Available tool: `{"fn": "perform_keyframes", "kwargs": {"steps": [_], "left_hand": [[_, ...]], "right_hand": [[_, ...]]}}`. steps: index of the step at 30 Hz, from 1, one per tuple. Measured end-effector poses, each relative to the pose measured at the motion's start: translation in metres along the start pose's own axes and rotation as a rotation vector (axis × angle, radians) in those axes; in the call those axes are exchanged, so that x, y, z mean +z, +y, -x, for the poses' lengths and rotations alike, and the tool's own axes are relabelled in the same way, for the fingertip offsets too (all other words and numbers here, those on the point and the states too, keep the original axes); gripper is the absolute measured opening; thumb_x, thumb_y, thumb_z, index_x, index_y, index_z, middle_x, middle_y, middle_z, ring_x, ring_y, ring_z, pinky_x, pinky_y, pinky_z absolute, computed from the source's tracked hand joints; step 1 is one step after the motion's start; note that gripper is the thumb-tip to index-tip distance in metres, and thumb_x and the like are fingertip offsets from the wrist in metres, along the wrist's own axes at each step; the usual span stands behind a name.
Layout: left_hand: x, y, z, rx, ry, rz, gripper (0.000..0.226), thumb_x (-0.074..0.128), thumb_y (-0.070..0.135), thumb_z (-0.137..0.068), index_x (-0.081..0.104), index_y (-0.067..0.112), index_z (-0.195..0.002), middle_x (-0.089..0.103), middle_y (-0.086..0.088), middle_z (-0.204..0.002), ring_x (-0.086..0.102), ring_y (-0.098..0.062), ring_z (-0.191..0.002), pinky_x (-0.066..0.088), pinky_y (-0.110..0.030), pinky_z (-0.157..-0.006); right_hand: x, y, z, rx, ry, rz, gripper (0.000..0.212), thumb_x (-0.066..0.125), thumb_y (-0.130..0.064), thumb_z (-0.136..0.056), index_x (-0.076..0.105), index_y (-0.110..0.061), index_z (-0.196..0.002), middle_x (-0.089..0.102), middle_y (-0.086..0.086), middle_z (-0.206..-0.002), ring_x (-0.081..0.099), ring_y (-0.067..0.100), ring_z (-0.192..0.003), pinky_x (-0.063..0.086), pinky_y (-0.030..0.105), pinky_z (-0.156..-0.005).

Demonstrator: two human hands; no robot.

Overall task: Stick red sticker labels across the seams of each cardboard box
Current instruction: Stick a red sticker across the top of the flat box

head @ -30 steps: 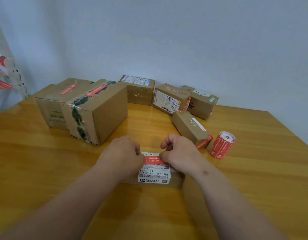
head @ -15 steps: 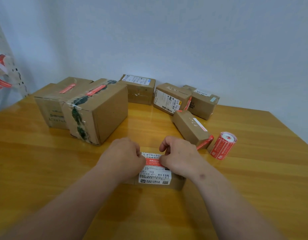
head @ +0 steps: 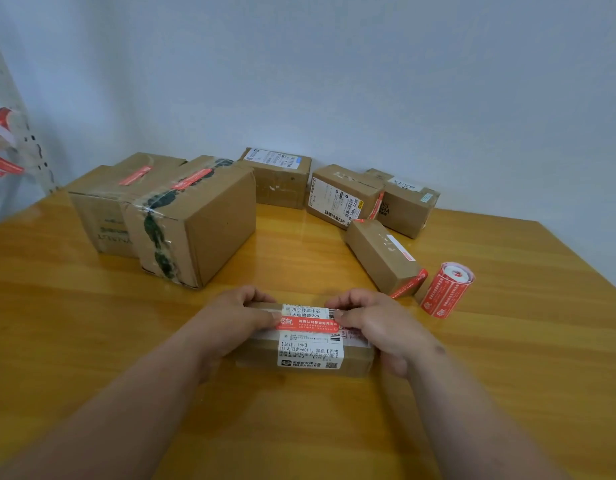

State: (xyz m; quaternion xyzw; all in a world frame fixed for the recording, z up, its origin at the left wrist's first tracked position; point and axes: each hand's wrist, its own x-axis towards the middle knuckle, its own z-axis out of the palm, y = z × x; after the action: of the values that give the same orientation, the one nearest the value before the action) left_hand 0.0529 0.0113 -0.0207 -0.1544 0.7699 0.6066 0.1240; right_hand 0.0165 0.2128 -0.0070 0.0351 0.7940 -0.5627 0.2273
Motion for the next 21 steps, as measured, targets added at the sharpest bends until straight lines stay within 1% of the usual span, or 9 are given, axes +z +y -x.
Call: {"fn": "perform_keyframes", "kwargs": {"steps": [2,3,6,9,12,15,17,18,21], "left_hand": [[0.001,-0.001,-0.001,0.016,0.018,-0.050,0.015,0.069,0.030,-0.087,0.066,0.021,-0.099,0.072,-0.007,-0.101,0.068,-0.025,-0.091,0.054,-0.039,-0.078],[0.003,-0.001,0.000,0.021,0.026,-0.084,0.026,0.072,0.041,-0.081,0.065,0.022,-0.098,0.070,-0.006,-0.103,0.067,-0.025,-0.093,0.054,-0.039,-0.077],[0.005,-0.004,-0.002,0.026,0.044,-0.188,0.062,0.081,0.062,-0.048,0.062,0.029,-0.096,0.065,-0.003,-0.108,0.066,-0.023,-0.095,0.056,-0.035,-0.069],[0.004,-0.004,-0.005,-0.023,-0.003,-0.102,0.050,0.089,0.038,-0.062,0.060,0.023,-0.100,0.068,-0.008,-0.107,0.069,-0.026,-0.091,0.055,-0.033,-0.064],[0.002,-0.003,-0.007,-0.038,-0.032,-0.040,0.043,0.086,0.023,-0.070,0.060,0.017,-0.103,0.073,-0.009,-0.101,0.071,-0.026,-0.087,0.058,-0.036,-0.070],[0.005,-0.001,-0.004,-0.046,-0.010,-0.105,0.055,0.088,0.042,-0.060,0.059,0.021,-0.103,0.072,-0.007,-0.102,0.070,-0.025,-0.091,0.059,-0.043,-0.081],[0.007,0.000,-0.003,-0.034,0.039,-0.239,0.083,0.084,0.070,-0.033,0.058,0.028,-0.100,0.068,-0.002,-0.104,0.066,-0.024,-0.096,0.057,-0.045,-0.083],[0.008,0.000,-0.003,-0.036,0.048,-0.267,0.090,0.081,0.075,-0.025,0.057,0.030,-0.100,0.067,-0.001,-0.105,0.065,-0.024,-0.097,0.057,-0.045,-0.084],[0.005,0.001,-0.003,-0.068,0.007,-0.182,0.080,0.091,0.054,-0.036,0.058,0.026,-0.102,0.068,-0.006,-0.107,0.068,-0.027,-0.095,0.059,-0.045,-0.081]], "right_hand": [[0.002,0.000,0.000,-0.002,-0.001,0.020,0.019,0.069,-0.013,-0.086,0.067,-0.004,-0.102,0.075,0.016,-0.097,0.072,0.031,-0.091,0.055,0.045,-0.087],[0.003,0.001,0.000,-0.016,-0.004,0.062,0.025,0.074,-0.021,-0.082,0.068,-0.006,-0.101,0.075,0.012,-0.095,0.072,0.029,-0.090,0.056,0.043,-0.084],[0.008,0.003,-0.002,-0.056,-0.005,0.216,0.039,0.086,-0.034,-0.069,0.066,-0.017,-0.098,0.075,0.003,-0.094,0.072,0.020,-0.086,0.057,0.039,-0.081],[0.003,0.004,-0.003,-0.034,-0.063,0.184,0.036,0.086,-0.022,-0.071,0.067,-0.019,-0.101,0.074,0.006,-0.100,0.072,0.023,-0.091,0.056,0.043,-0.090],[-0.005,0.004,-0.005,-0.022,-0.118,0.116,0.028,0.078,-0.006,-0.075,0.068,-0.017,-0.099,0.075,0.009,-0.102,0.071,0.027,-0.099,0.052,0.047,-0.097],[-0.002,0.004,-0.004,-0.038,-0.090,0.145,0.028,0.080,-0.017,-0.070,0.070,-0.020,-0.096,0.075,0.005,-0.099,0.070,0.024,-0.097,0.052,0.045,-0.096],[0.002,0.004,-0.003,-0.059,-0.060,0.222,0.040,0.086,-0.035,-0.063,0.068,-0.023,-0.098,0.074,0.002,-0.099,0.070,0.020,-0.093,0.055,0.037,-0.087],[0.003,0.004,-0.004,-0.065,-0.055,0.245,0.042,0.087,-0.036,-0.064,0.067,-0.022,-0.099,0.074,0.002,-0.098,0.070,0.019,-0.092,0.054,0.035,-0.082],[-0.003,0.005,-0.002,-0.041,-0.101,0.181,0.030,0.082,-0.016,-0.074,0.067,-0.018,-0.100,0.074,0.006,-0.101,0.071,0.023,-0.095,0.055,0.037,-0.089]]}}
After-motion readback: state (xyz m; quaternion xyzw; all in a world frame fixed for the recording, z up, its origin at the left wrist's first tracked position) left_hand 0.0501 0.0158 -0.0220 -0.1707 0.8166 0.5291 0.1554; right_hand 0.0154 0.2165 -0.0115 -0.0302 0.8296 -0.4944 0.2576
